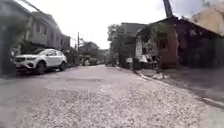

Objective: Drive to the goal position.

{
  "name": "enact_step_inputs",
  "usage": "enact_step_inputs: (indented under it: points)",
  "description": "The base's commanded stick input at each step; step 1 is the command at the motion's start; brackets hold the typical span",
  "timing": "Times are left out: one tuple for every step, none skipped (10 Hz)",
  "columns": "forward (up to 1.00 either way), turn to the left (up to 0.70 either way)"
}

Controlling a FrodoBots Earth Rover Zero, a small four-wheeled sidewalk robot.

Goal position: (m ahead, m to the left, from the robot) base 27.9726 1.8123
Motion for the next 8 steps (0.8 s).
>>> enact_step_inputs:
  points:
    - [1.0, 0.19]
    - [1.0, 0.27]
    - [1.0, 0.27]
    - [1.0, 0.06]
    - [1.0, 0.0]
    - [1.0, 0.0]
    - [1.0, 0.0]
    - [1.0, 0.0]
